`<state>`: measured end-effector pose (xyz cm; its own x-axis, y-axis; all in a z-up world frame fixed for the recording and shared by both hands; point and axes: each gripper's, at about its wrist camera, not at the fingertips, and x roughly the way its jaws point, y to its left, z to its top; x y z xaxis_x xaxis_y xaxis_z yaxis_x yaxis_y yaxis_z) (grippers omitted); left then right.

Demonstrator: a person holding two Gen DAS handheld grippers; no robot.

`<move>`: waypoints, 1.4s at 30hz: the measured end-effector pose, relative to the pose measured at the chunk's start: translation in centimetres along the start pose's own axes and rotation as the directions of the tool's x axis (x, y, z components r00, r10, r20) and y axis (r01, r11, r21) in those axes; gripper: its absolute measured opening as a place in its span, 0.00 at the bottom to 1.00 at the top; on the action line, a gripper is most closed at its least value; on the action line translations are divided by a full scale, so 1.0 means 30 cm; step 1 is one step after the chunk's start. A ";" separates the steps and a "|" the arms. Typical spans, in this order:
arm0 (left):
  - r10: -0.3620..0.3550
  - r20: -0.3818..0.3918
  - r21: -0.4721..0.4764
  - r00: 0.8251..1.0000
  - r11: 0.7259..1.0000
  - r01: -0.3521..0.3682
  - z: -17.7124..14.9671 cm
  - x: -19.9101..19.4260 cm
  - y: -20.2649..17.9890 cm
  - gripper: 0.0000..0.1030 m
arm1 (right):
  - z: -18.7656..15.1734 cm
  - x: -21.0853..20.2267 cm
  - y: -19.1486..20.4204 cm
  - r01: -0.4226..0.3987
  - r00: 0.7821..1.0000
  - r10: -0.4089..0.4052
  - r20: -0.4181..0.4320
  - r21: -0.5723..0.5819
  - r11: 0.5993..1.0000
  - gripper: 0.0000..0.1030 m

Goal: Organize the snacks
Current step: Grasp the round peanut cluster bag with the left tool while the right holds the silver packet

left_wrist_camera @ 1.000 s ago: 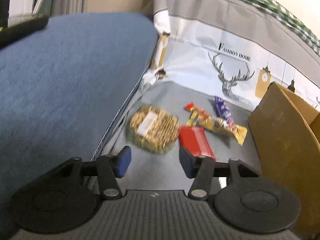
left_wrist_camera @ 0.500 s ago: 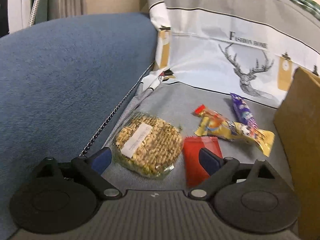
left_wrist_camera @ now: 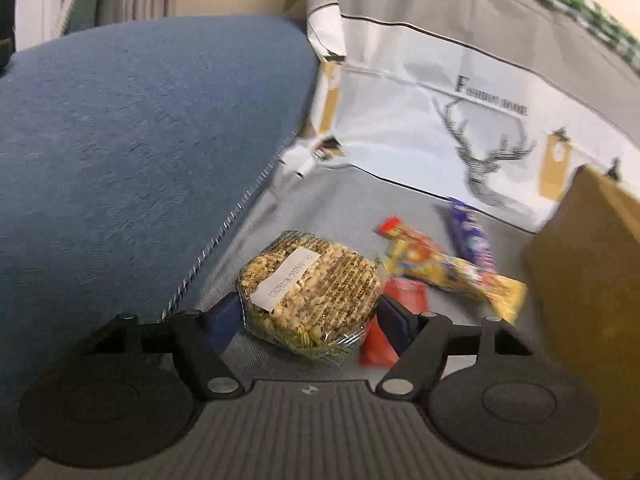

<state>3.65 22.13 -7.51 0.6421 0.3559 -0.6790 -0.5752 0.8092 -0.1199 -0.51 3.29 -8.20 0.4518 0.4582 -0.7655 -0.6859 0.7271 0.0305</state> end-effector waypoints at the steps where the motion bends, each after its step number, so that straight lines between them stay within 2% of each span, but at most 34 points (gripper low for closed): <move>1: -0.037 -0.030 -0.014 0.999 0.999 0.036 0.004 -0.026 0.010 0.76 | 0.000 -0.003 -0.003 -0.007 1.000 0.007 0.003 0.005 1.000 0.28; 5: -0.076 -0.113 -0.003 0.991 0.997 0.076 -0.028 -0.132 0.030 0.76 | -0.002 -0.014 -0.014 -0.014 1.000 0.014 0.008 0.033 0.999 0.25; 9: -0.096 -0.223 -0.023 0.970 0.995 0.093 -0.121 -0.216 0.057 0.76 | -0.013 -0.035 -0.018 -0.014 1.000 0.013 0.006 0.054 0.998 0.25; 13: -0.122 -0.262 -0.074 0.957 0.992 0.106 -0.212 -0.262 0.081 0.76 | -0.035 -0.047 -0.025 -0.001 1.000 0.001 -0.008 0.075 0.997 0.25; 16: -0.144 -0.274 -0.112 0.951 0.987 0.118 -0.240 -0.299 0.094 0.76 | -0.042 -0.063 -0.032 0.002 1.000 -0.001 -0.016 0.093 0.996 0.25; 20: -0.165 -0.300 -0.110 0.939 0.984 0.137 -0.277 -0.321 0.099 0.76 | -0.052 -0.085 -0.046 -0.035 0.997 0.042 -0.060 0.117 0.993 0.26; 22: -0.164 -0.319 -0.101 0.933 0.985 0.139 -0.295 -0.319 0.097 0.76 | -0.051 -0.097 -0.054 -0.043 0.995 0.054 -0.085 0.130 0.991 0.31; 28: -0.161 -0.290 -0.094 0.943 0.986 0.140 -0.292 -0.314 0.094 0.83 | -0.080 -0.111 -0.062 -0.070 0.990 0.087 -0.108 0.146 0.987 0.32; 33: -0.145 -0.272 -0.082 0.951 0.988 0.127 -0.286 -0.298 0.084 0.85 | -0.081 -0.104 -0.066 -0.087 0.993 0.098 -0.071 0.145 0.986 0.37; 42: -0.101 -0.259 0.007 0.960 0.994 0.106 -0.291 -0.275 0.026 0.91 | -0.081 -0.091 -0.045 -0.078 0.996 0.080 -0.029 0.080 0.994 0.38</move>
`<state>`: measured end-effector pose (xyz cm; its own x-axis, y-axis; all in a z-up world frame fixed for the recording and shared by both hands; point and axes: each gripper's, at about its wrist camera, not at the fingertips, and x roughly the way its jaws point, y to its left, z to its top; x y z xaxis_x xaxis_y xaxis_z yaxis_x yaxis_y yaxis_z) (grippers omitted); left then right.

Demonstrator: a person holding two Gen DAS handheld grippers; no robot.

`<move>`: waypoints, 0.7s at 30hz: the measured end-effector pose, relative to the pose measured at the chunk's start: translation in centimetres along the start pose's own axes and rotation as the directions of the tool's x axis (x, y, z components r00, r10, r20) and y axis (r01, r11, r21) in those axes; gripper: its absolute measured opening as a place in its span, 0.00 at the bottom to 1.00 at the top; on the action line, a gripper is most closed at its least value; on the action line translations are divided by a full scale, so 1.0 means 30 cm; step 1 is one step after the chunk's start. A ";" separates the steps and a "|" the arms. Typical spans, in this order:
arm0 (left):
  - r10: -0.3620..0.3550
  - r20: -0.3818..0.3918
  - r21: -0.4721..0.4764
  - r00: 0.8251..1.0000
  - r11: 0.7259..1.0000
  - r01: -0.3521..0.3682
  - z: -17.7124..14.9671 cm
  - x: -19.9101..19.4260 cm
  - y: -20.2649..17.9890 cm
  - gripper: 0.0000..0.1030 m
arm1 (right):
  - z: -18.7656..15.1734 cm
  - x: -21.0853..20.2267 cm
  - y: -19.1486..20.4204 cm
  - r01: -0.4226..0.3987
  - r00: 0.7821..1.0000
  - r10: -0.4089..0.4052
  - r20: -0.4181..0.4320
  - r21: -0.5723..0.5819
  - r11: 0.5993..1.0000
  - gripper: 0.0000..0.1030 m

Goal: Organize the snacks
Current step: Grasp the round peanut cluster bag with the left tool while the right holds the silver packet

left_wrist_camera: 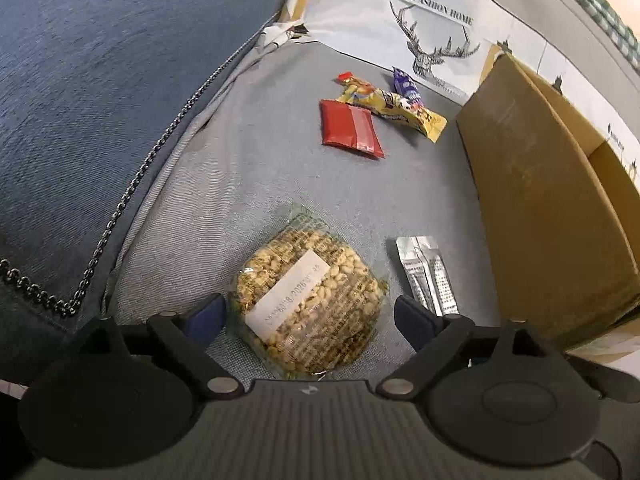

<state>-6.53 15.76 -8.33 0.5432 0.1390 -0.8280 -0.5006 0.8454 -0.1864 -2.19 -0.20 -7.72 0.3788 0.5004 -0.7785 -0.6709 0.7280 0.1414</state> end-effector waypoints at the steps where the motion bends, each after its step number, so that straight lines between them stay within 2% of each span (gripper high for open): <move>1: 0.004 0.001 0.006 1.000 1.000 -0.004 -0.002 0.001 -0.005 0.91 | -0.001 0.001 0.002 0.002 1.000 -0.002 0.003 -0.006 1.000 0.38; 3: 0.007 0.002 0.011 1.000 1.000 -0.007 -0.003 0.004 -0.007 0.91 | -0.002 0.003 0.002 0.008 1.000 -0.008 0.008 -0.012 1.000 0.32; 6: 0.005 0.006 0.002 1.000 1.000 -0.005 -0.003 0.003 -0.001 0.91 | -0.003 0.001 -0.007 0.009 1.000 -0.009 0.016 0.000 1.000 0.29; 13: 0.009 0.014 0.000 1.000 1.000 -0.009 -0.001 0.003 -0.004 0.91 | -0.005 -0.004 -0.027 0.021 1.000 -0.021 0.021 0.029 0.999 0.28; 21: 0.025 0.025 0.033 0.999 0.999 -0.026 -0.010 0.001 -0.023 0.87 | -0.005 0.002 -0.003 0.036 0.999 -0.035 0.025 -0.015 0.999 0.28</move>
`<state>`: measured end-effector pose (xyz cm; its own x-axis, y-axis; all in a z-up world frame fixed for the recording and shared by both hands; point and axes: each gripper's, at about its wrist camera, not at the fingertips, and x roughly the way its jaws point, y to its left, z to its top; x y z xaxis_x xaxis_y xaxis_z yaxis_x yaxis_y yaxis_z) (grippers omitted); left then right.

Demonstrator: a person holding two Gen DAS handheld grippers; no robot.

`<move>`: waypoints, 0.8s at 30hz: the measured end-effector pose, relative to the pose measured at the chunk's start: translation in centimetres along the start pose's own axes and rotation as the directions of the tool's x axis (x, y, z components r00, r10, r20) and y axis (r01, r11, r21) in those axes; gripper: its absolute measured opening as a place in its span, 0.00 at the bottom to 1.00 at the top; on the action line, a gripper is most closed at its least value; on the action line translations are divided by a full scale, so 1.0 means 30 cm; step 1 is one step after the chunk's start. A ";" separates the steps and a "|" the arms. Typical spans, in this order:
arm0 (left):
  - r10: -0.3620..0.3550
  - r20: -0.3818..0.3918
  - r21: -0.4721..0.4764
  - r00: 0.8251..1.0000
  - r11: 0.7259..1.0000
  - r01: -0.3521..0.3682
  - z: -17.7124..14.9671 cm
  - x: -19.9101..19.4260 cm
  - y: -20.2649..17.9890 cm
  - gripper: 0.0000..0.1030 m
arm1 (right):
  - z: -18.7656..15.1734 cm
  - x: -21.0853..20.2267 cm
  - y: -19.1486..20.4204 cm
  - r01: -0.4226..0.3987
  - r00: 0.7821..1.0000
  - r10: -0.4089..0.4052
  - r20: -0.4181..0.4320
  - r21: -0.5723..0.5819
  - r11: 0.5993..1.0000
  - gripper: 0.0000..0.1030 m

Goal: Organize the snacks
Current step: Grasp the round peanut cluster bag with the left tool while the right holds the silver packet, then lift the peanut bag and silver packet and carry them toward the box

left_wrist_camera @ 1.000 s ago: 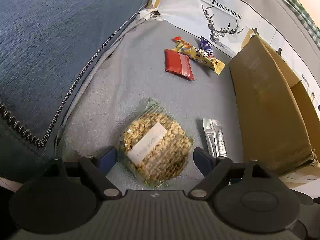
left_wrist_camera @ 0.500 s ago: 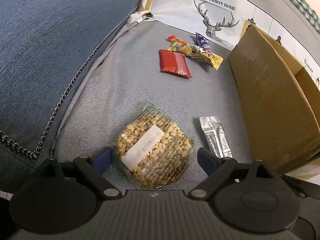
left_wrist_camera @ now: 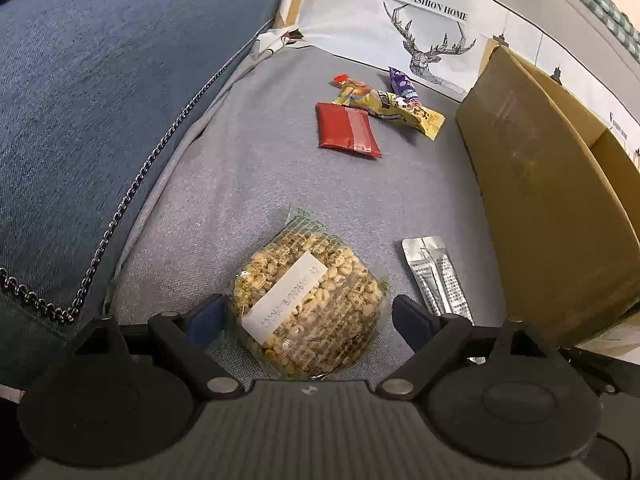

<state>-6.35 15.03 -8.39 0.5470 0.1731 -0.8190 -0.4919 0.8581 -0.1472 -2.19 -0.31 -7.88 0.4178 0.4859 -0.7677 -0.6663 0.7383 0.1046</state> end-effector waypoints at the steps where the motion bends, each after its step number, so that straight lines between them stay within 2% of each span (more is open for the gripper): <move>1: 0.002 0.005 0.006 1.000 1.000 -0.002 0.000 -0.002 -0.004 0.86 | 0.000 0.000 -0.001 -0.001 1.000 0.001 0.000 0.000 1.000 0.28; 9: 0.011 0.025 0.016 1.000 1.000 -0.011 0.002 -0.014 -0.011 0.84 | -0.001 0.000 -0.004 -0.007 1.000 0.008 0.001 -0.003 1.000 0.28; 24: 0.004 0.010 0.009 1.000 1.000 -0.005 0.002 -0.009 -0.008 0.84 | -0.002 0.002 -0.002 -0.009 1.000 0.009 0.001 -0.006 1.000 0.28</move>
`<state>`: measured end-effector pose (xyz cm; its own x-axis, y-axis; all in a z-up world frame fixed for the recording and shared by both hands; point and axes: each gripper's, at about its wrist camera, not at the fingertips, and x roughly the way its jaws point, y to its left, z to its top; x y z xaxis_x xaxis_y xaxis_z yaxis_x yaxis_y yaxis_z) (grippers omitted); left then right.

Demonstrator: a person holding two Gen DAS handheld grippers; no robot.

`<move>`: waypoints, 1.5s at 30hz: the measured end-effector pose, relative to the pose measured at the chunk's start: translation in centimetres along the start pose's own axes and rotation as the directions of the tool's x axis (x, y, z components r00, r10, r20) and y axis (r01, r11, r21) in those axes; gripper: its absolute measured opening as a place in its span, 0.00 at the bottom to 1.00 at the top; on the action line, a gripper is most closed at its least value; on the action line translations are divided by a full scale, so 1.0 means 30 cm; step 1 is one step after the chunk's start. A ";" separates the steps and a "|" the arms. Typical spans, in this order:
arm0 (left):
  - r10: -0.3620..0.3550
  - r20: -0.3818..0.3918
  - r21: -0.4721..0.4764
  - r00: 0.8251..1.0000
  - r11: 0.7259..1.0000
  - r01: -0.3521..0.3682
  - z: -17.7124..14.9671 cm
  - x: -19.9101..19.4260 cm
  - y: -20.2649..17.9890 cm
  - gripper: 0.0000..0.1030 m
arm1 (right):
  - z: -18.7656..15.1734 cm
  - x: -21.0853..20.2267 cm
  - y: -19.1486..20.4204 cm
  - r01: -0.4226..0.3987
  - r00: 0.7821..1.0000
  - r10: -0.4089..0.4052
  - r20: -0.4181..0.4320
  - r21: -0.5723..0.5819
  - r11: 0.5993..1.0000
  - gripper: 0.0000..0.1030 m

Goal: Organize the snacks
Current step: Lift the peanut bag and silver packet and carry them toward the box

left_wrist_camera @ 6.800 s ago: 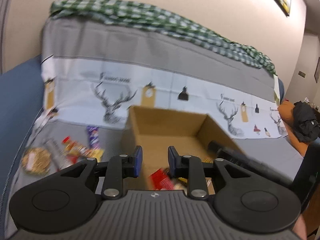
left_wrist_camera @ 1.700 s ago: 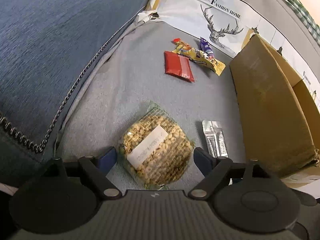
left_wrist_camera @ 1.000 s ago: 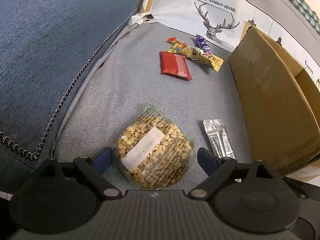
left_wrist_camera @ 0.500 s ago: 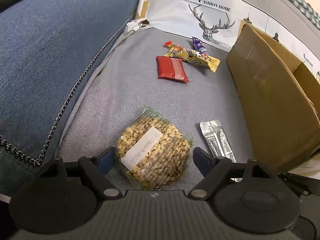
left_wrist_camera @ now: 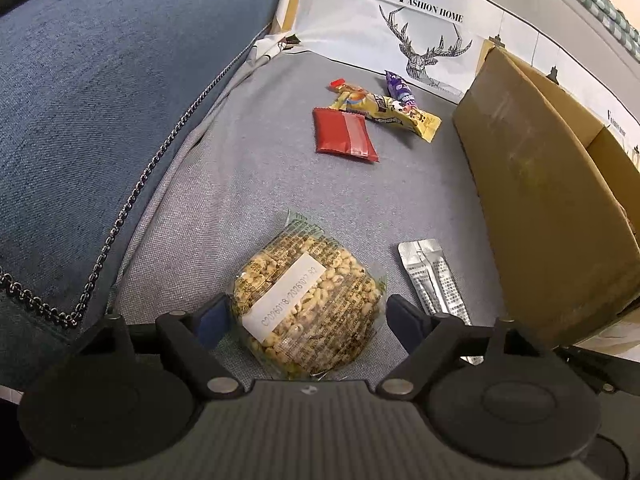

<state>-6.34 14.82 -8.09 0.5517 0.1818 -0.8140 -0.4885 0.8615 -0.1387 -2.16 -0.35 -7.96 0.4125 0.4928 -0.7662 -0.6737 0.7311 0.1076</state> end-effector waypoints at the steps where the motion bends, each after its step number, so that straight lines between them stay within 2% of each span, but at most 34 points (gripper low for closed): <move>1: 0.000 0.000 0.000 1.000 1.000 0.000 0.000 0.000 0.000 0.84 | 0.000 0.000 0.000 0.000 1.000 0.000 0.000 0.000 1.000 0.28; 25: -0.004 -0.004 -0.004 1.000 1.000 0.004 0.000 0.003 0.002 0.84 | -0.002 -0.002 0.007 0.004 1.000 -0.004 0.005 -0.023 1.000 0.28; 30: -0.004 0.003 0.001 1.000 1.000 0.004 -0.003 0.002 0.004 0.83 | -0.008 -0.010 0.013 0.023 0.999 -0.022 0.024 -0.042 0.999 0.24; 37: -0.017 0.038 -0.015 0.999 1.000 0.017 -0.005 -0.027 0.009 0.83 | 0.000 -0.039 0.007 0.045 0.996 -0.041 0.075 -0.045 0.998 0.22; 45: -0.040 0.129 -0.023 0.991 0.999 0.043 -0.005 -0.090 0.008 0.83 | 0.014 -0.080 0.024 0.046 0.991 -0.036 0.130 -0.073 0.996 0.22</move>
<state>-8.05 14.47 -6.01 0.6535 0.2071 -0.7281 -0.4796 0.8574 -0.1866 -3.37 -0.81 -5.79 0.5127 0.5236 -0.6804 -0.6973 0.7163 0.0258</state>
